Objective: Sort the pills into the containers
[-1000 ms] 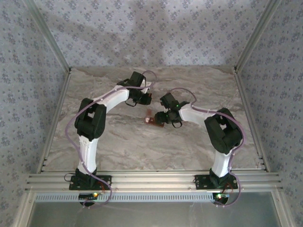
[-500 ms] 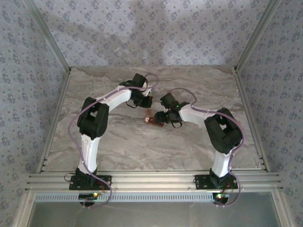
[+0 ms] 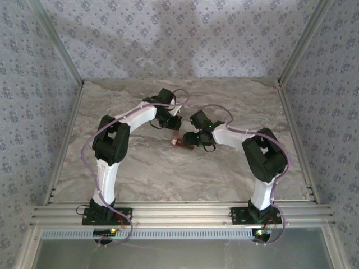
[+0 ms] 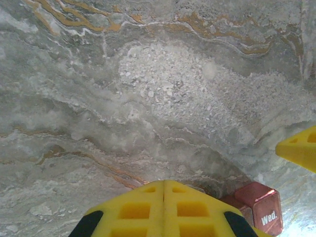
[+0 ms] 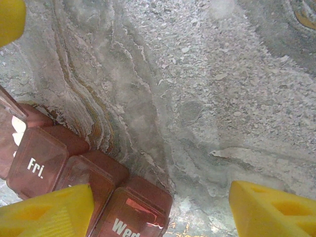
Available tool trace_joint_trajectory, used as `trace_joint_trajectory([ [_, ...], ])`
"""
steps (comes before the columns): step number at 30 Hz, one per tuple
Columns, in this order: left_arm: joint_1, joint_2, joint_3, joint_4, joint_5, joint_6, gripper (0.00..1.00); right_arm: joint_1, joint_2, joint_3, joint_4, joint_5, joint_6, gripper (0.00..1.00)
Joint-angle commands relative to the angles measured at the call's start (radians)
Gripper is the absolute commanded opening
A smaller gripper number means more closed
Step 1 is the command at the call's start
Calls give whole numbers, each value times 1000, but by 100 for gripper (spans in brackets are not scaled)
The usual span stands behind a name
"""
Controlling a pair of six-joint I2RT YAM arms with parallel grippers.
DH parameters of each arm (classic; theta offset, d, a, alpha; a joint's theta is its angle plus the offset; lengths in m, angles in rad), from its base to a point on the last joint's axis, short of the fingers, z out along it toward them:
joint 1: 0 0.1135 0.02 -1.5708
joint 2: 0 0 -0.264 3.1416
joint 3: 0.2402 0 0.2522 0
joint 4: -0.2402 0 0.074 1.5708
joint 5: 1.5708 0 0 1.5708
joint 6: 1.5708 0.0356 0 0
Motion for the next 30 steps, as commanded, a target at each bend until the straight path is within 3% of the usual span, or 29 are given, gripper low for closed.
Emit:
trace_joint_trajectory([
  [1, -9, -23, 6, -46, 33, 21, 0, -7, 33, -26, -42, 29, 20, 74],
  [30, -19, -177, -151, -29, 66, 13, 0, -6, 32, -39, -39, 41, 33, 74],
])
